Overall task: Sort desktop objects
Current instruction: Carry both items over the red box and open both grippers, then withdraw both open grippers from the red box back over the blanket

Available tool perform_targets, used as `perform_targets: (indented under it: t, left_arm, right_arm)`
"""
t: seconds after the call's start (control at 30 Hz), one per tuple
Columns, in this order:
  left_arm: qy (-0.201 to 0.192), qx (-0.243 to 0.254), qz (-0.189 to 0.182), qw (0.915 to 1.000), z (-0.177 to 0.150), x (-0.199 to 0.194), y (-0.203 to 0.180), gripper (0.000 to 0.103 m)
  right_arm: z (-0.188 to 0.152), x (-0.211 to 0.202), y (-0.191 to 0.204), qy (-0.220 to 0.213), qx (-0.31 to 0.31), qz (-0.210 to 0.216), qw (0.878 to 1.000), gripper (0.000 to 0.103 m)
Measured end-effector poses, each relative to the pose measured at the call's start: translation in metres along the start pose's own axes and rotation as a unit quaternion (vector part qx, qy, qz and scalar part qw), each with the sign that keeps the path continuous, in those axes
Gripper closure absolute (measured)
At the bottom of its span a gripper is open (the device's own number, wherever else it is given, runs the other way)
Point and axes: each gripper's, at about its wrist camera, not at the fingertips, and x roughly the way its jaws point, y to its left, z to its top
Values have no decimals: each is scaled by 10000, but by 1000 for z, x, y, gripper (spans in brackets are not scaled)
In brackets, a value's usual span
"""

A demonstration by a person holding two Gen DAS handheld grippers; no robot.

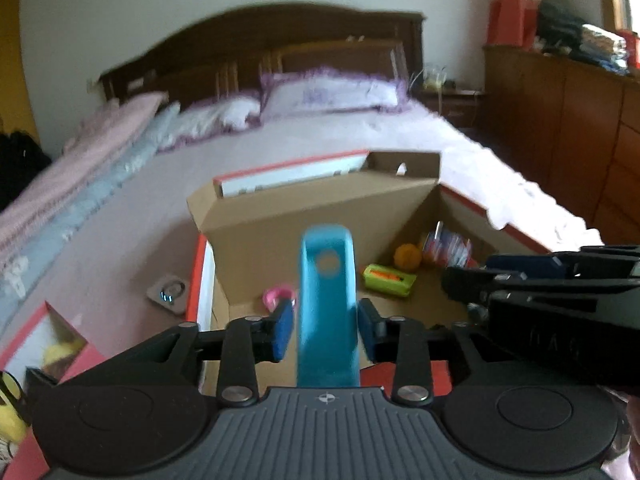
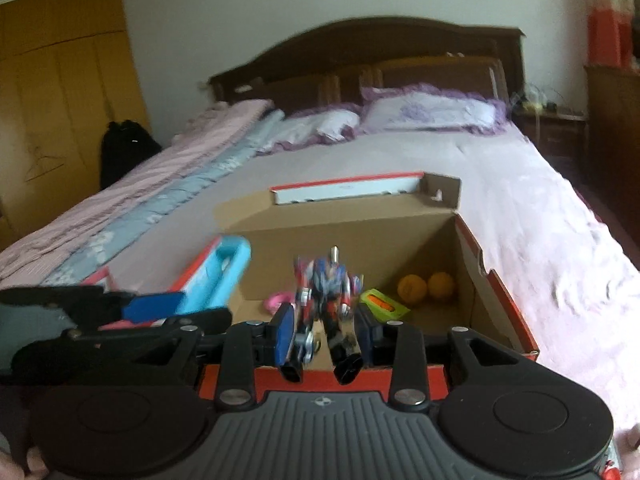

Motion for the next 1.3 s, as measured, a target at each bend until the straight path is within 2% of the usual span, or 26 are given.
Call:
perform_targets:
  t: [0.17,0.2,0.33,0.47,0.63,0.83,1.0,1.3]
  left_arm:
    - [-68,-3,123,9999,-12,-2,4,36]
    - [-96,-8,125,9999,-17,-7,5,35]
    - [-86,-114,93,9999,-48,-36,6,15]
    - [52,-281,36,9996,-82,-63,6,12]
    - [641,-424,69,9970,-133,-84,-7,11]
    - [1349,-502,-158,9895,-183,-100,-24,11]
    - [1519,-432,-225,9872,-199,-118,-34,11]
    - [1518,-361,-82,9877,-201,-149,-41,11]
  right_arm:
    - [-9,4,-4,-58,-76,-101,9999,57]
    - [-14,0,-6,-87,-44,-92,9999,55]
    - [-43,-29,-11,-134,83,-15,9999,53]
    - [-86,-58,-15,97,194,5,9998,52]
    - [-150,-81,-15,680,402,-116,9968,52]
    - [-212,-112,-12,1189,850,-164,9891,52]
    - [-236,-138,-10,1350,936,-215,9862,52]
    - [-237,-177,2,1230,872,-193,9884,50]
